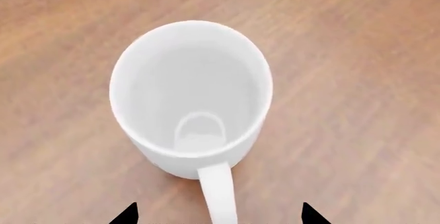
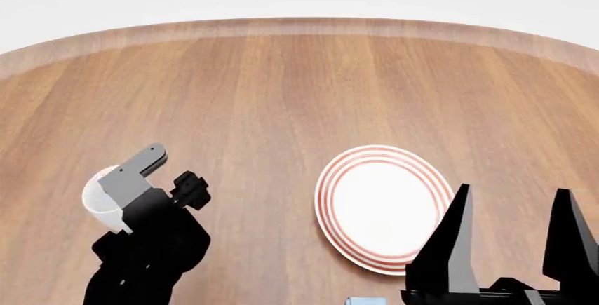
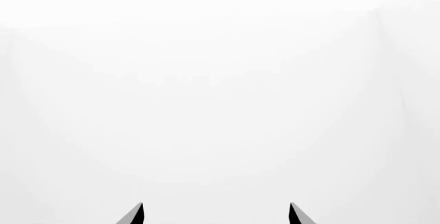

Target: Pick up the white mug and put it on the plate, and put the chocolate pudding to the right of the plate.

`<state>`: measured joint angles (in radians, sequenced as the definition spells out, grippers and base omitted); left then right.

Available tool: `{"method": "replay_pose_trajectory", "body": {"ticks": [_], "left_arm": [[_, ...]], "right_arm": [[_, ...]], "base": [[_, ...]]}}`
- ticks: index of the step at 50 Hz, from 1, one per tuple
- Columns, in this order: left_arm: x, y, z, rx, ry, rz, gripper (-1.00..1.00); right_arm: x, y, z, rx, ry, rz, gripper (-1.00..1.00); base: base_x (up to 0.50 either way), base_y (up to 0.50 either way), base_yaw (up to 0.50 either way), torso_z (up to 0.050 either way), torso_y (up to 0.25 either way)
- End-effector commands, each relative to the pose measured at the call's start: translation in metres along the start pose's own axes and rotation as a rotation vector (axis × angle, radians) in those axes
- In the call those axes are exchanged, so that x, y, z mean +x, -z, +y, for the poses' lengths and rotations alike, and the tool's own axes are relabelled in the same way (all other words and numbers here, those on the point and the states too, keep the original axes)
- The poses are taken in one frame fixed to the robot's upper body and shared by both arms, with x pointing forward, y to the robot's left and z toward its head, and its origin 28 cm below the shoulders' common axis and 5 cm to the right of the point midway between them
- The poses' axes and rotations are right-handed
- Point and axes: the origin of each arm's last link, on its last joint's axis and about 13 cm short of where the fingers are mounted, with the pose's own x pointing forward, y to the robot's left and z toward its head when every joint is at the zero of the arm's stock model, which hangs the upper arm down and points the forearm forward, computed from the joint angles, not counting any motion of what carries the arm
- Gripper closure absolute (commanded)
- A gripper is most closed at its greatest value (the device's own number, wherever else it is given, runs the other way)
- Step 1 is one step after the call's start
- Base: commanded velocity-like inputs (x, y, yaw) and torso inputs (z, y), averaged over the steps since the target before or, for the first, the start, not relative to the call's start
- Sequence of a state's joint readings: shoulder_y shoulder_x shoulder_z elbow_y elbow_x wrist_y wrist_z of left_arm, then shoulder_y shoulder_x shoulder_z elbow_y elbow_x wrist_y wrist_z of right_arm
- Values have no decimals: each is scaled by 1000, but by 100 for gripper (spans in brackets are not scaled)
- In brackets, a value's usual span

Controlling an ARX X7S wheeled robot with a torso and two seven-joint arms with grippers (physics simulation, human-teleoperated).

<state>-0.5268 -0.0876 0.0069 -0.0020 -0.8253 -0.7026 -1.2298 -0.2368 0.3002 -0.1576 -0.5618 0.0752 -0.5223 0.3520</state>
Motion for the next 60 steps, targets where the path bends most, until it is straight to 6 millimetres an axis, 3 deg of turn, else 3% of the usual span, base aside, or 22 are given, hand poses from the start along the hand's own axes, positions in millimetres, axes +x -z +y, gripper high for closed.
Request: {"method": "replay_pose_trajectory", "body": {"ticks": [1, 25, 26, 52, 56, 60], "left_arm": [[7, 5, -1, -30, 17, 36, -100], [15, 14, 0, -5, 35, 4, -100], [15, 15, 0, -3, 32, 7, 100], [15, 16, 3, -9, 41, -16, 100], [11, 9, 2, 14, 115, -94, 100], [-2, -5, -1, 134, 301, -245, 100]], "right_arm": [[1, 0, -1, -24, -4, -10, -100], [0, 1, -1, -24, -8, -6, -100], [0, 1, -1, -24, -9, -7, -100], [1, 1, 0, -18, -11, 1, -100], [0, 1, 0, -19, -9, 3, -100], [0, 0, 0, -21, -8, -1, -100]], "base": [[0, 0, 0, 0, 0], [0, 0, 0, 0, 0], [0, 0, 0, 0, 0], [0, 0, 0, 0, 0], [0, 0, 0, 0, 0], [0, 0, 0, 0, 0]]}}
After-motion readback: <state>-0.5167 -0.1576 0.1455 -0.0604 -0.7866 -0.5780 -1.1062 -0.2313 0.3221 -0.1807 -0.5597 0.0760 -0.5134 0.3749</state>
